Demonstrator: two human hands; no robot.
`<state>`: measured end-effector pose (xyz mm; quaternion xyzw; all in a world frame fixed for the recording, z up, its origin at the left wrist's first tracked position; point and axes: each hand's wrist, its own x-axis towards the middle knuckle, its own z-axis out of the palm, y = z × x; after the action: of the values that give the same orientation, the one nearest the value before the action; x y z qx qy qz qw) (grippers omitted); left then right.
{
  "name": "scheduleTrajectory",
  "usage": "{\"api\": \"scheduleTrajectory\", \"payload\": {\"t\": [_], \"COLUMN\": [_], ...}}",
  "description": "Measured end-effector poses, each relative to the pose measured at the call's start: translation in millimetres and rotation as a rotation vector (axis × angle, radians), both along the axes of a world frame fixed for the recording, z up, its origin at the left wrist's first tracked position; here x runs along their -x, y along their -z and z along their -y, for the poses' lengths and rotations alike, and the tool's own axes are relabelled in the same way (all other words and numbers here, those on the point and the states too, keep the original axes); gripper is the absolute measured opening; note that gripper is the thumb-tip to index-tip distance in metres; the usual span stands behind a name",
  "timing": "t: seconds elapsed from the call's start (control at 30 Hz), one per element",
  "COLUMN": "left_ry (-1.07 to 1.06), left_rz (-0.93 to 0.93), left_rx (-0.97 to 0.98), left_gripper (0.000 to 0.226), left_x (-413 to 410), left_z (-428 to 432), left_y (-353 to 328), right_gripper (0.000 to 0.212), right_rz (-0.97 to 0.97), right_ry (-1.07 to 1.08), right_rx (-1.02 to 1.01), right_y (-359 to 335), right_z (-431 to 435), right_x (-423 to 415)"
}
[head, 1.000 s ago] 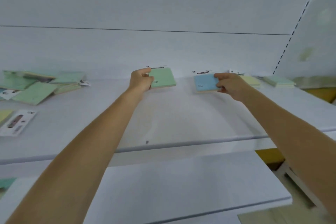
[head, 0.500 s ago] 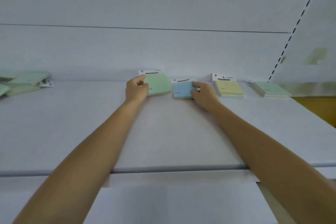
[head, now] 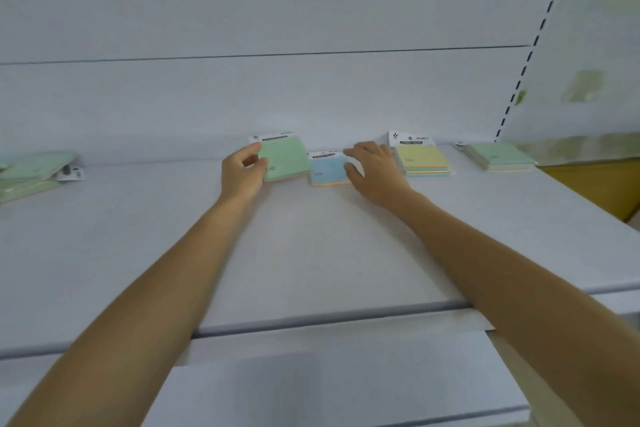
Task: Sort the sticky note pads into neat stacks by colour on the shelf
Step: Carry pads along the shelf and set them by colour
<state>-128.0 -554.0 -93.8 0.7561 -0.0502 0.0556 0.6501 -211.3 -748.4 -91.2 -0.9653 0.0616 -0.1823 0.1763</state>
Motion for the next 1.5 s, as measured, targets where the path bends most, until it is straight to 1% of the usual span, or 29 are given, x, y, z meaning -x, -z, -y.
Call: {"api": "scheduleTrajectory", "payload": {"t": [0.13,0.27,0.33,0.5,0.6,0.63,0.7,0.77,0.83,0.87,0.93,0.97,1.0,1.07,1.13,1.2,1.4,1.5], "left_ry": [0.050,0.126,0.154,0.299,0.341,0.346,0.348,0.342,0.341,0.338,0.343,0.347,0.362,0.405,0.437,0.455,0.460,0.393], "left_rz": [0.047,0.068,0.057,0.034,0.013,0.012,0.014,-0.001,0.027,0.072,0.189,0.251,0.275,0.290,0.313,0.363,0.479,0.506], "left_rx": [0.010,0.029,0.058,0.068,0.041,0.037,0.008,-0.044,-0.129,-0.206,-0.390,-0.467,-0.515,-0.566,-0.626,-0.683,-0.833,-0.928], "left_gripper": [0.038,0.039,0.039,0.039,0.039,0.037,0.021,0.017,0.025,0.026,0.022,0.022,0.022,0.026,0.036,0.041,0.043,0.045], "left_x": [5.0,14.1,20.6,42.4,58.1,61.1,64.8,68.5,71.3,74.1,79.7,81.1,83.1,84.4,83.9,84.1,93.1,95.4], "left_z": [14.1,61.0,97.9,209.2,266.1,281.6,306.5,323.4,336.2,339.1,341.2,341.4,340.5,337.5,334.6,332.3,330.6,319.5], "left_y": [-10.2,-24.2,-34.0,-40.6,-33.9,-31.0,-26.0,-21.4,-16.5,-15.2,-12.6,-11.1,-10.5,-9.9,-9.6,-10.1,-12.1,-15.6], "right_gripper": [0.043,0.046,0.049,0.061,0.065,0.066,0.066,0.066,0.066,0.067,0.067,0.067,0.066,0.065,0.064,0.065,0.067,0.066], "right_rz": [0.001,-0.052,-0.122,-0.395,-0.437,-0.428,-0.397,-0.384,-0.376,-0.373,-0.368,-0.364,-0.361,-0.353,-0.352,-0.355,-0.368,-0.360], "right_ry": [-0.069,0.011,0.010,0.017,0.012,0.005,-0.014,-0.034,-0.048,-0.054,-0.065,-0.071,-0.076,-0.084,-0.088,-0.089,-0.085,-0.088], "right_rx": [0.113,0.160,0.167,0.170,0.135,0.117,0.097,0.081,0.064,0.062,0.066,0.065,0.063,0.060,0.065,0.068,0.077,0.068], "right_y": [-13.8,-13.9,-10.6,-7.2,-6.1,-4.8,-3.1,-2.6,-1.8,-1.3,0.1,0.2,-0.2,-1.2,-2.3,-2.4,-0.9,-0.6], "right_z": [46.0,107.3,134.4,185.3,200.9,203.5,205.7,206.9,208.7,209.5,211.2,211.6,211.7,211.6,211.2,211.0,211.6,210.8], "right_x": [26.9,74.6,97.0,133.0,144.2,146.8,149.4,149.1,147.5,147.0,146.2,146.2,146.3,147.1,147.7,147.2,146.1,146.5]}}
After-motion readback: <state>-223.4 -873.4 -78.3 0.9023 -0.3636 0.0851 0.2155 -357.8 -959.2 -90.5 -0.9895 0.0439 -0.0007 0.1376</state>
